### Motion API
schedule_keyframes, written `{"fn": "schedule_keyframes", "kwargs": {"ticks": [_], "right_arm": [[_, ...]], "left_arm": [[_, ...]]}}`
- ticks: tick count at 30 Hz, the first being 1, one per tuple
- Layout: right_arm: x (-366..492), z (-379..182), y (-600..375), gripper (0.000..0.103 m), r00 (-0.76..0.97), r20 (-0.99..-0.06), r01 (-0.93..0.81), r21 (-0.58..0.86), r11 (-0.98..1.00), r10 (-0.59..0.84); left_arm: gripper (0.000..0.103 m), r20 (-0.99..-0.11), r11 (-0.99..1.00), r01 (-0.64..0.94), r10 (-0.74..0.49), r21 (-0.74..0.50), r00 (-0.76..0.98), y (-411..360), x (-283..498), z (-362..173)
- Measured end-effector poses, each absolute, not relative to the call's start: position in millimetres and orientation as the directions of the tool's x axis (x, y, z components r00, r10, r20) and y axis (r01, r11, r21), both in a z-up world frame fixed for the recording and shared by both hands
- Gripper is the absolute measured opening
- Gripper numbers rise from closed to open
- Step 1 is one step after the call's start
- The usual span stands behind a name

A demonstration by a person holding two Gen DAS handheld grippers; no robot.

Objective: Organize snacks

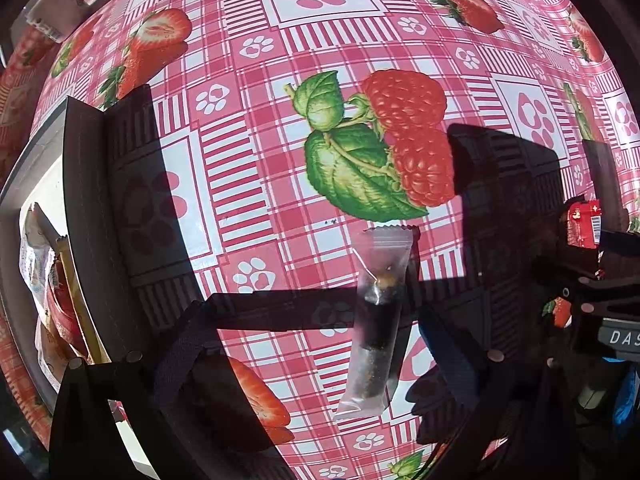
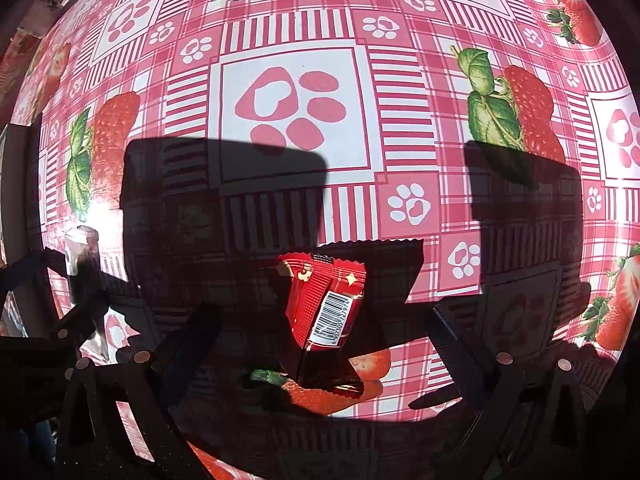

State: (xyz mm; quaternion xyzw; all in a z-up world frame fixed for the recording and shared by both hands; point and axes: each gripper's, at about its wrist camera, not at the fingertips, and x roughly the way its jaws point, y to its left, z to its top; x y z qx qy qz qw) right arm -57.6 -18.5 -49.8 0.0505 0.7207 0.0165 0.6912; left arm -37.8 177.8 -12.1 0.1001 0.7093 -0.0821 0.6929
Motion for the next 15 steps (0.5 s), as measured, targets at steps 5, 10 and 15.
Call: {"fn": "schedule_keyframes", "kwargs": {"ticks": [5, 10, 15], "right_arm": [[-56.1, -51.2, -19.1, 0.103, -0.033, -0.995, 0.043, 0.093, 0.995, 0.095], [-57.2, -50.3, -19.0, 0.103, -0.030, -0.995, 0.040, 0.093, 0.995, 0.094], [-58.0, -49.6, -19.0, 0.103, -0.031, -0.995, 0.038, 0.093, 0.995, 0.094]], "left_arm": [[0.103, -1.000, 0.966, 0.256, 0.027, 0.023, -0.015, 177.8, -37.3, -13.3], [0.103, -0.999, 0.966, 0.256, 0.028, 0.023, -0.016, 177.7, -36.0, -15.1], [0.103, -0.999, 0.966, 0.259, 0.032, 0.026, -0.020, 177.6, -33.4, -17.0]]}}
